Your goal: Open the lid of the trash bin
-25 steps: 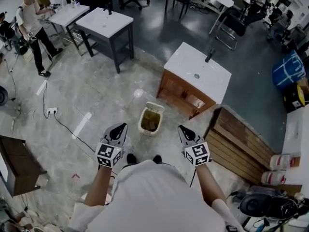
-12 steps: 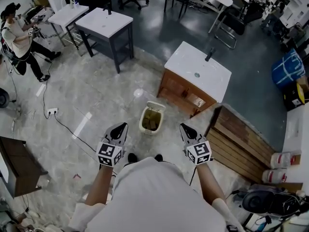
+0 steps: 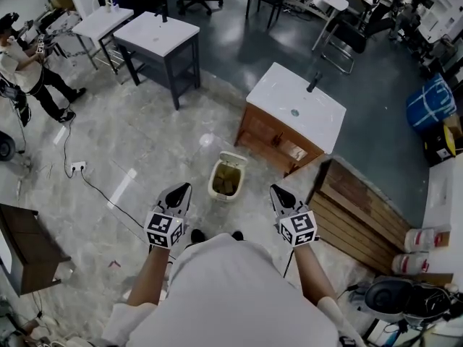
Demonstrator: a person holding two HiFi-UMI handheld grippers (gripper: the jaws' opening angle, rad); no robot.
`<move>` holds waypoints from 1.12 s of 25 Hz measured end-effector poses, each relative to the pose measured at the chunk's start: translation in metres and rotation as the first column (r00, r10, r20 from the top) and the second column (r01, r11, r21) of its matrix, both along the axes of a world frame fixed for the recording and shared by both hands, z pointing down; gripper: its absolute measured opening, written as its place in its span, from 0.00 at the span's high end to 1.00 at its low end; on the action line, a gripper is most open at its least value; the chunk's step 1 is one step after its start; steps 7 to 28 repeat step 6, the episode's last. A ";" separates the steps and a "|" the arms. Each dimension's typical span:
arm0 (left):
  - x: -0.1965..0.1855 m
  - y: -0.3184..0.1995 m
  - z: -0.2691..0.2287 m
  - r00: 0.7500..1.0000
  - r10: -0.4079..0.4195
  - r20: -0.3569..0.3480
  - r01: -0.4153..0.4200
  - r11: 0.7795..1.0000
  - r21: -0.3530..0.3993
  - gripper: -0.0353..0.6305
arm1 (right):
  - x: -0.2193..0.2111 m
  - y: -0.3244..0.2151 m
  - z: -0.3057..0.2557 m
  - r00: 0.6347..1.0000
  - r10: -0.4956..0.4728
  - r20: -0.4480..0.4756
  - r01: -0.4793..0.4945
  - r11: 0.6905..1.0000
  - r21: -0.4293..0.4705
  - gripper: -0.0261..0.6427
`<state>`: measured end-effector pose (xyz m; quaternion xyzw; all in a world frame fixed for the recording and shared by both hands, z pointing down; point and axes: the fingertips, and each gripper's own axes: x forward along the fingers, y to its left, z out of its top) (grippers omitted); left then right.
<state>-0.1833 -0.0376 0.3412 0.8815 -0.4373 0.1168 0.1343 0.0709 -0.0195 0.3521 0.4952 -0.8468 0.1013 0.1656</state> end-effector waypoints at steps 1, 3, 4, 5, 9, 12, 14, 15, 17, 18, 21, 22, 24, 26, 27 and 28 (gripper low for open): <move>-0.001 0.000 0.001 1.000 -0.002 -0.001 0.002 1.000 -0.001 0.92 | 0.000 0.001 0.001 1.000 0.001 -0.001 -0.001 1.000 0.000 0.91; -0.002 0.001 0.001 1.000 -0.004 -0.005 0.004 1.000 -0.001 0.92 | -0.001 0.001 0.001 1.000 0.002 -0.004 -0.002 1.000 0.000 0.91; -0.002 0.001 0.001 1.000 -0.005 -0.007 0.005 1.000 0.000 0.92 | -0.001 0.001 0.000 1.000 0.002 -0.005 -0.002 1.000 0.002 0.91; -0.003 0.000 0.001 1.000 -0.007 -0.008 0.007 1.000 0.001 0.92 | -0.002 0.001 0.000 1.000 0.002 -0.006 -0.002 1.000 0.003 0.91; -0.004 0.000 0.000 1.000 -0.008 -0.010 0.008 1.000 0.002 0.92 | -0.002 0.000 -0.001 1.000 0.001 -0.008 -0.001 1.000 0.005 0.91; -0.004 0.000 0.000 1.000 -0.008 -0.010 0.008 1.000 0.002 0.92 | -0.002 0.000 -0.001 1.000 0.001 -0.008 -0.001 1.000 0.005 0.91; -0.004 0.000 0.000 1.000 -0.008 -0.010 0.008 1.000 0.002 0.92 | -0.002 0.000 -0.001 1.000 0.001 -0.008 -0.001 1.000 0.005 0.91; -0.004 0.000 0.000 1.000 -0.008 -0.010 0.008 1.000 0.002 0.92 | -0.002 0.000 -0.001 1.000 0.001 -0.008 -0.001 1.000 0.005 0.91; -0.004 0.000 0.000 1.000 -0.008 -0.010 0.008 1.000 0.002 0.92 | -0.002 0.000 -0.001 1.000 0.001 -0.008 -0.001 1.000 0.005 0.91; -0.004 0.000 0.000 1.000 -0.008 -0.010 0.008 1.000 0.002 0.92 | -0.002 0.000 -0.001 1.000 0.001 -0.008 -0.001 1.000 0.005 0.91; -0.004 0.000 0.000 1.000 -0.008 -0.010 0.008 1.000 0.002 0.92 | -0.002 0.000 -0.001 1.000 0.001 -0.008 -0.001 1.000 0.005 0.91; -0.004 0.000 0.000 1.000 -0.008 -0.010 0.008 1.000 0.002 0.92 | -0.002 0.000 -0.001 1.000 0.001 -0.008 -0.001 1.000 0.005 0.91; -0.004 0.000 0.000 1.000 -0.008 -0.010 0.008 1.000 0.002 0.92 | -0.002 0.000 -0.001 1.000 0.001 -0.008 -0.001 1.000 0.005 0.91; -0.004 0.000 0.000 1.000 -0.008 -0.010 0.008 1.000 0.002 0.92 | -0.002 0.000 -0.001 1.000 0.001 -0.008 -0.001 1.000 0.005 0.91; -0.004 0.000 0.000 1.000 -0.008 -0.010 0.008 1.000 0.002 0.92 | -0.002 0.000 -0.001 1.000 0.001 -0.008 -0.001 1.000 0.005 0.91; -0.004 0.000 0.000 1.000 -0.008 -0.010 0.008 1.000 0.002 0.92 | -0.002 0.000 -0.001 1.000 0.001 -0.008 -0.001 1.000 0.005 0.91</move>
